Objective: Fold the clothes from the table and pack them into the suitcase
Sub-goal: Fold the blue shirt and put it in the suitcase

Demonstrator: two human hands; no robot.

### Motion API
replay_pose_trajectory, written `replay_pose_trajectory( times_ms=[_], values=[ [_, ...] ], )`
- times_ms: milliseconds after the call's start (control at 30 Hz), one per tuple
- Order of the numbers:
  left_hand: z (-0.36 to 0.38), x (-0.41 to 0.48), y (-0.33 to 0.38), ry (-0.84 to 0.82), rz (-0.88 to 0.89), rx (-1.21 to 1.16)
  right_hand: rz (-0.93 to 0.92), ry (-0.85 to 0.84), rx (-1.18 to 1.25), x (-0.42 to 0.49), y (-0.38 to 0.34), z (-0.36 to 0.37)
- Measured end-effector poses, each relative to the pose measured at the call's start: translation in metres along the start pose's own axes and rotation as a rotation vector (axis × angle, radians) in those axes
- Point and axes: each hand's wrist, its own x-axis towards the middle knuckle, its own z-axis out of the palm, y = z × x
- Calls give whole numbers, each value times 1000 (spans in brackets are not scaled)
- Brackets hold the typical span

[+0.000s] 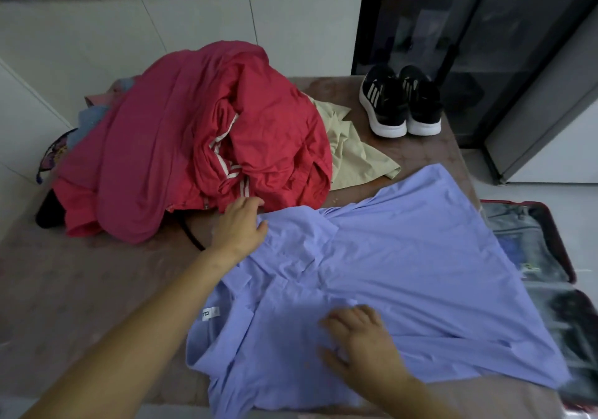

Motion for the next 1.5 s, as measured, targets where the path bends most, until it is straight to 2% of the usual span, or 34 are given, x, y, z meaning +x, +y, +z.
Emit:
replay_pose_trajectory(
  times_ms=[133, 300, 367, 433, 500, 567, 633, 733, 900, 1067, 1167, 1300, 1400, 1433, 1500],
  values=[
    [12, 23, 49, -27, 157, -78, 517, 111, -35, -49, 81, -49],
    [43, 63, 132, -189, 316, -85, 1139, 257, -47, -121, 140, -91],
    [60, 81, 168, -257, 332, -87, 1383, 207, 36, -147, 155, -94],
    [77, 100, 200, -307, 328, -83, 1576, 158, 226, -164, 165, -93],
    [95, 118, 228, -354, 314, -65, 1667, 183, 460, -167, 168, -92],
    [110, 135, 250, -387, 271, -52, 1698, 195, 605, -163, 169, -95],
    [123, 150, 266, -386, 238, -39, 1710, 253, 650, -160, 170, -96],
    [136, 167, 286, -380, 164, -114, 1682, 373, 586, -158, 172, -99],
    [146, 185, 311, -480, 128, -215, 1619, 410, 563, -161, 184, -107],
    [144, 192, 319, -523, 247, -205, 1682, 338, 780, -163, 187, -116],
    [141, 189, 317, -452, 261, -213, 1617, 382, 699, -164, 184, -115],
    [135, 170, 317, -413, 311, -111, 1541, 468, 637, -156, 181, -126],
    [120, 136, 329, -330, 435, -38, 1418, 525, 674, -142, 187, -140],
    [113, 117, 335, -355, 474, -87, 1383, 512, 696, -137, 190, -143],
    [102, 68, 341, -548, 598, -110, 1335, 453, 736, -129, 193, -153]
  ],
)
